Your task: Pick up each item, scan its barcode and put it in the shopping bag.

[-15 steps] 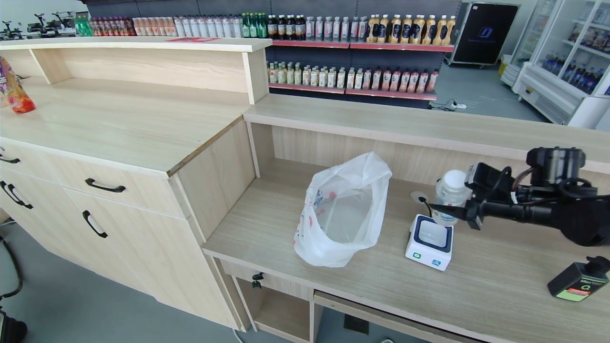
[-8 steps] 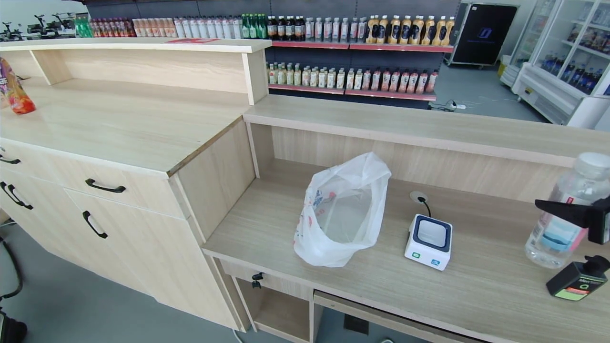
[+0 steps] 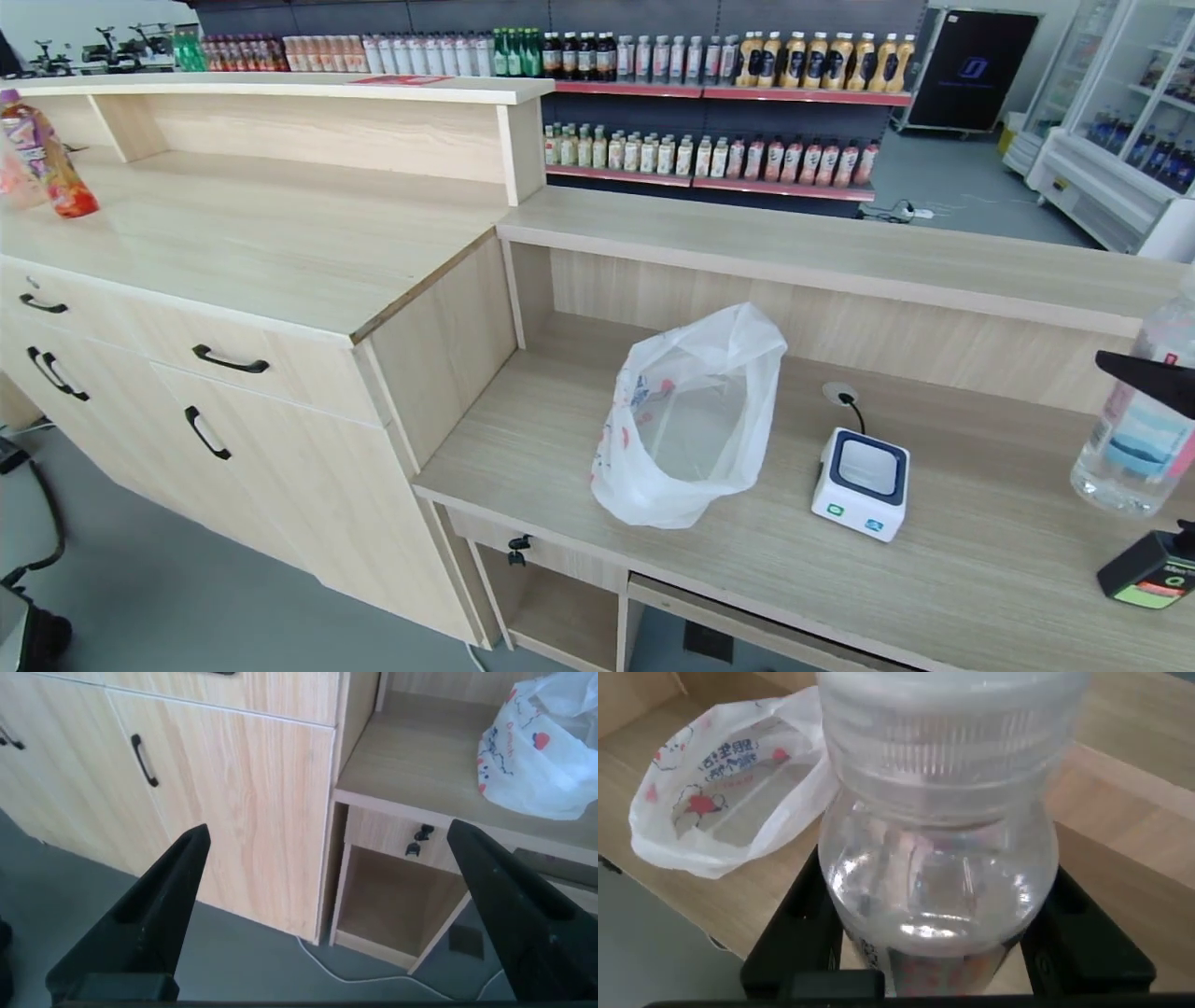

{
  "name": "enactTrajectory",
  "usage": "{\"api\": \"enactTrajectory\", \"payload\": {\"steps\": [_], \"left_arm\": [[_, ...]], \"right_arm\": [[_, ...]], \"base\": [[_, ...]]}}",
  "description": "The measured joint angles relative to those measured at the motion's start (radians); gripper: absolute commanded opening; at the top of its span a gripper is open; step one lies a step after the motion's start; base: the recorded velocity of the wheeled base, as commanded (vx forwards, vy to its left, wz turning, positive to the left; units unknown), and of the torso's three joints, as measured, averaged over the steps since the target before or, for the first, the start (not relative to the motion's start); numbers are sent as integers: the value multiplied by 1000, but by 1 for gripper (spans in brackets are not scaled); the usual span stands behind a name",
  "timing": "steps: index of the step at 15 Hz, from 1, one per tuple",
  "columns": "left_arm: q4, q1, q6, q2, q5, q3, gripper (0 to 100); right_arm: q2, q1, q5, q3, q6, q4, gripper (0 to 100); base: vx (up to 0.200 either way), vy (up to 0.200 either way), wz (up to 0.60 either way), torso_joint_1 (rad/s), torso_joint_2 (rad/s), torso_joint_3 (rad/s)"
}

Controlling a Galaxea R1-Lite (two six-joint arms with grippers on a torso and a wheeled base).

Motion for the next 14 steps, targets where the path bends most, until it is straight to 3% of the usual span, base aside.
{"api": "enactTrajectory", "payload": {"steps": [3,5,14], "left_arm": [[0,-1,0,0,0,0,100],[0,0,0,0,1,0,100],[1,0,0,0,0,0,100]], "right_arm": [[43,169,-173,3,124,-169,0],[123,259,-201,-4,159,-270,0],[597,336,-214,-127,213,-573,0]], "base": [[0,0,200,1,2,1],[0,0,0,0,0,0],[0,0,0,0,0,0]]}}
